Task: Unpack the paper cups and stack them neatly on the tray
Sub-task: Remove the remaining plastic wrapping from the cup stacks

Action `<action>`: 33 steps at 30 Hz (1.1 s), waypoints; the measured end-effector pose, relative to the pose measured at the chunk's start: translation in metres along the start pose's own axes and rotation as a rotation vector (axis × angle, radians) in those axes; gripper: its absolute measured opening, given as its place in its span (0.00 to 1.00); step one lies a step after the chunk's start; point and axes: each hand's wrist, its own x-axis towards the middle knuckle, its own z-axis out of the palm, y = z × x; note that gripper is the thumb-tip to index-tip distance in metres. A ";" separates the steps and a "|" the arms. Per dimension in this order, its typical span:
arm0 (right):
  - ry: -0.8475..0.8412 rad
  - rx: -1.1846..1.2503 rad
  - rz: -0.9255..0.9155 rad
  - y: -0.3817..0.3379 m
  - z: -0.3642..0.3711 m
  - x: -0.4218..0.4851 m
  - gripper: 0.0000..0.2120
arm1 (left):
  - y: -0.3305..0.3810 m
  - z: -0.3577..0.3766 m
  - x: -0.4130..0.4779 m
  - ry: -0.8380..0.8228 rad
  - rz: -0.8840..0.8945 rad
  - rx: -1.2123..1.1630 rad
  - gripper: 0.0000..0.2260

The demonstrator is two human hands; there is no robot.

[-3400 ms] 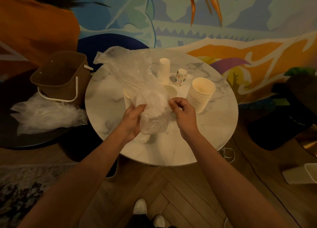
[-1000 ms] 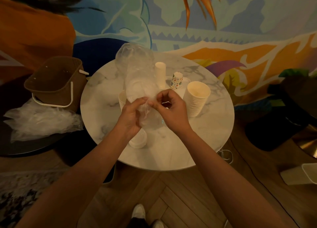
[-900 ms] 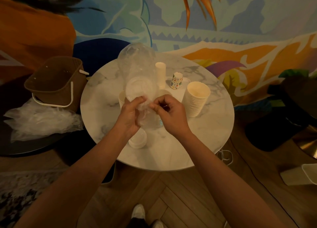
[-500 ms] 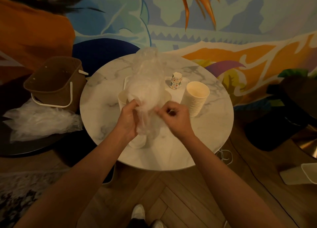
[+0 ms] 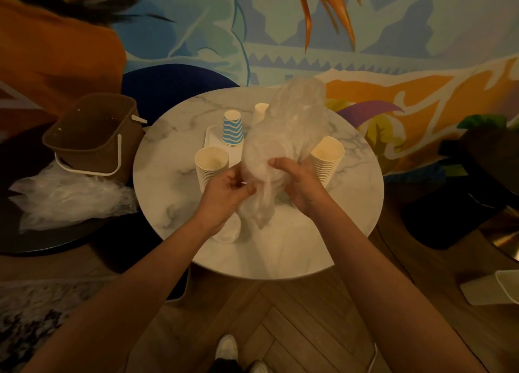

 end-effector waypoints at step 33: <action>0.050 0.217 0.063 0.009 -0.007 -0.011 0.31 | 0.007 0.002 0.010 0.171 0.038 0.139 0.16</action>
